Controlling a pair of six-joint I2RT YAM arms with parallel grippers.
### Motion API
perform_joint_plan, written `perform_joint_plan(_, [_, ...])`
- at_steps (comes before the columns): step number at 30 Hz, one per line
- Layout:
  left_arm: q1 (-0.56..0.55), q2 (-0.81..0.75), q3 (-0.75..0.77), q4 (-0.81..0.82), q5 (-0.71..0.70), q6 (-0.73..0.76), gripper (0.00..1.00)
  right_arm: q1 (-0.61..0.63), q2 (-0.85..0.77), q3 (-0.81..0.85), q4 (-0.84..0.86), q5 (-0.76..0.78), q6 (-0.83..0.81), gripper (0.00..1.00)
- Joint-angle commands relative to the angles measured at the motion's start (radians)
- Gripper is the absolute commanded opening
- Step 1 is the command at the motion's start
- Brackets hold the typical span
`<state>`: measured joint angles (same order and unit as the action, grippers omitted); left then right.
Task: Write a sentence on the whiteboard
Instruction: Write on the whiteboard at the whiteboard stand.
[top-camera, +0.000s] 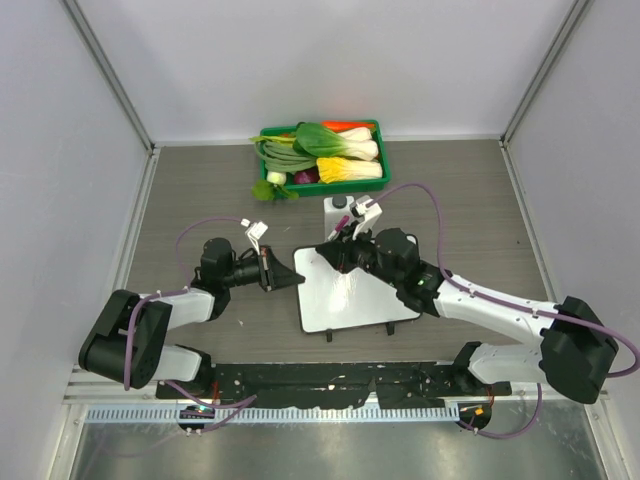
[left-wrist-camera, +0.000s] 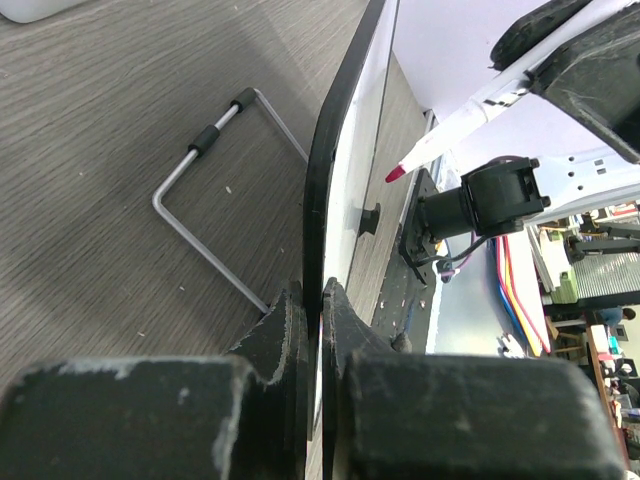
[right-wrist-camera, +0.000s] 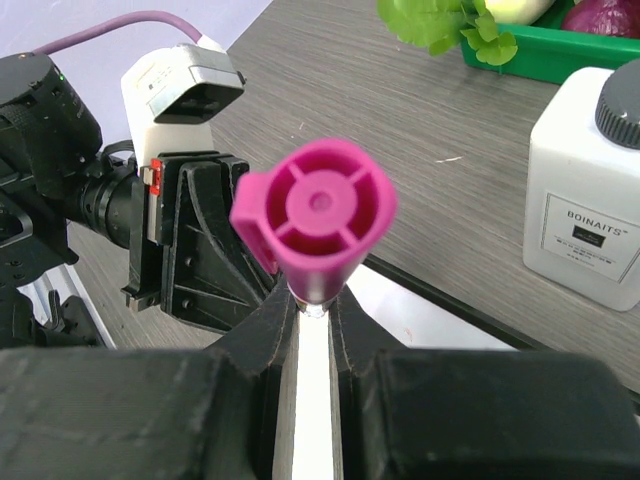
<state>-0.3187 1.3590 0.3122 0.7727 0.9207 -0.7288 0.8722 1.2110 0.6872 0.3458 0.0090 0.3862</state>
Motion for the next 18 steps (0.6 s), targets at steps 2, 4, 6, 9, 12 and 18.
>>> perform_joint_plan(2, [-0.005, -0.009, 0.021, -0.029, -0.036, 0.063, 0.00, 0.022, 0.013, 0.057, 0.084, 0.046, -0.035, 0.02])
perform_joint_plan(4, [-0.003, -0.011, 0.019, -0.029, -0.036, 0.065, 0.00, 0.027, 0.016, 0.057, 0.088, 0.071, -0.035, 0.01])
perform_joint_plan(6, [-0.005, -0.008, 0.019, -0.030, -0.036, 0.065, 0.00, 0.031, 0.022, 0.057, 0.094, 0.089, -0.033, 0.01])
perform_joint_plan(9, [-0.003, -0.001, 0.028, -0.050, -0.036, 0.075, 0.00, 0.037, 0.039, 0.069, 0.090, 0.111, -0.027, 0.01])
perform_joint_plan(12, [-0.003, 0.002, 0.031, -0.053, -0.033, 0.077, 0.00, 0.042, 0.054, 0.086, 0.082, 0.127, -0.029, 0.01])
perform_joint_plan(18, [-0.003, 0.003, 0.031, -0.052, -0.033, 0.075, 0.00, 0.048, 0.070, 0.087, 0.076, 0.164, -0.029, 0.01])
